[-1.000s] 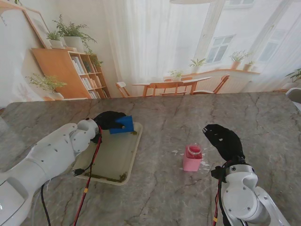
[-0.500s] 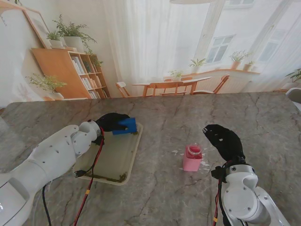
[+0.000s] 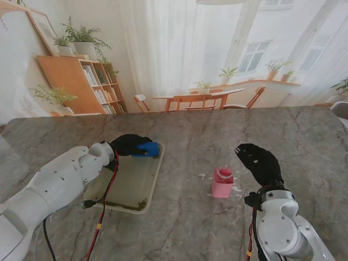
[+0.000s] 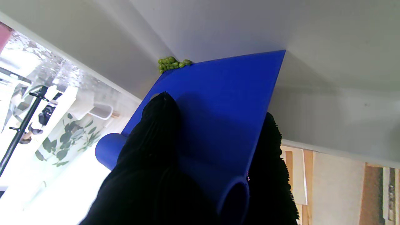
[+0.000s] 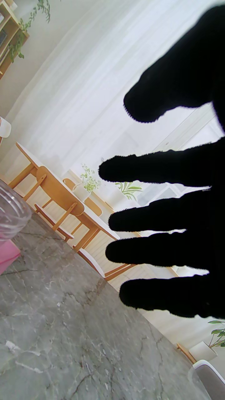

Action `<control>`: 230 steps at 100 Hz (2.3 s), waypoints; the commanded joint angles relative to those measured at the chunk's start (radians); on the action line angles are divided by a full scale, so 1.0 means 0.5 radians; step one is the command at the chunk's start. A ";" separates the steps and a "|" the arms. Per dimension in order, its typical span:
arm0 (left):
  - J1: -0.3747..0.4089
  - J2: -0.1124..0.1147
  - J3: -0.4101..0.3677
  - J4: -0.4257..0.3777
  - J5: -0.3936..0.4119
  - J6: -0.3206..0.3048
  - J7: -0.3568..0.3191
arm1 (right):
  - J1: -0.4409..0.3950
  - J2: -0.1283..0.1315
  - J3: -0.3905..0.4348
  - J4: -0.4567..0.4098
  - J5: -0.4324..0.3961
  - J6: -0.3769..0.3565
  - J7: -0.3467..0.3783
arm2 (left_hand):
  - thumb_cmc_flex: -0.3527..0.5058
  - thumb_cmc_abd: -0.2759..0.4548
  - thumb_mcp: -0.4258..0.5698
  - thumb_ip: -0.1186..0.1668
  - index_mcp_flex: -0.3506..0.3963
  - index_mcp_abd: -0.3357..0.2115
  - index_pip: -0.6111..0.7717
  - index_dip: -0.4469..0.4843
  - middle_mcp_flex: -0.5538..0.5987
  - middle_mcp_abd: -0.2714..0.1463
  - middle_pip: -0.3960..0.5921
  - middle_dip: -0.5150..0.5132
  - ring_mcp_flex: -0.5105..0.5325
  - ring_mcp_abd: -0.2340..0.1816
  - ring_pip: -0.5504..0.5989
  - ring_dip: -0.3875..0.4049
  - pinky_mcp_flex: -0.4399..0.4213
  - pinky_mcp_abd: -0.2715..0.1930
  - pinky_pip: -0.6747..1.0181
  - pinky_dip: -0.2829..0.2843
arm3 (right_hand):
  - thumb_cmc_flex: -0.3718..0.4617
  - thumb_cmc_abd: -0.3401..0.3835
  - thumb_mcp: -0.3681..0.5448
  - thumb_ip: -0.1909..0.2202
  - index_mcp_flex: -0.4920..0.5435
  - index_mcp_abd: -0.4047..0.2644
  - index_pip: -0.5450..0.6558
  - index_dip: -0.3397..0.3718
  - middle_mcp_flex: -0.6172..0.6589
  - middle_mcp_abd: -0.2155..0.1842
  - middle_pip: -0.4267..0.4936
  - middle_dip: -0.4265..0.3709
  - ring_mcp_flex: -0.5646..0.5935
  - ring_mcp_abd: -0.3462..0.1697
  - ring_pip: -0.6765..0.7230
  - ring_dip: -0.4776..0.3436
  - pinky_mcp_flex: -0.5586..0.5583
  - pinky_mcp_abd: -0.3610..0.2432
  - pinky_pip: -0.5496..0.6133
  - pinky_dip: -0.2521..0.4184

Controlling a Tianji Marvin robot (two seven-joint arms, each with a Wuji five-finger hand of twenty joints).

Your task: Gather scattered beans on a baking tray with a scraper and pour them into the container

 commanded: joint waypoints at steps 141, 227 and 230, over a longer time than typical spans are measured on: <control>0.821 0.299 -0.700 -0.892 0.281 -0.126 -0.666 | -0.029 -0.011 0.021 -0.014 0.001 0.016 -0.003 | 0.224 0.194 0.134 -0.113 0.158 -0.111 0.065 -0.012 0.133 -0.139 -0.094 0.004 0.159 -0.107 -0.102 -0.093 -0.003 -0.005 -0.147 -0.015 | -0.006 0.041 -0.035 0.037 0.038 -0.065 0.009 0.021 0.011 -0.038 -0.013 0.027 0.013 -0.027 -0.021 0.024 -0.032 0.016 -0.019 0.042; 1.364 0.358 -1.130 -1.441 0.312 -0.044 -0.955 | -0.040 -0.012 0.028 -0.021 -0.003 0.038 -0.005 | 0.224 0.154 0.172 -0.117 0.205 -0.119 0.077 0.010 0.180 -0.125 -0.174 0.016 0.166 -0.045 -0.209 -0.152 -0.019 0.049 -0.208 -0.034 | -0.003 0.040 -0.030 0.037 0.037 -0.067 0.009 0.021 0.014 -0.035 -0.011 0.028 0.013 -0.028 -0.018 0.024 -0.032 0.021 -0.017 0.042; 1.382 0.359 -1.142 -1.459 0.311 -0.039 -0.966 | -0.040 -0.012 0.028 -0.021 -0.003 0.038 -0.006 | 0.224 0.151 0.174 -0.117 0.209 -0.119 0.077 0.010 0.182 -0.124 -0.176 0.017 0.166 -0.042 -0.210 -0.152 -0.022 0.053 -0.209 -0.034 | -0.005 0.039 -0.031 0.037 0.043 -0.063 0.013 0.022 0.014 -0.037 -0.011 0.027 0.014 -0.026 -0.017 0.024 -0.034 0.018 -0.017 0.041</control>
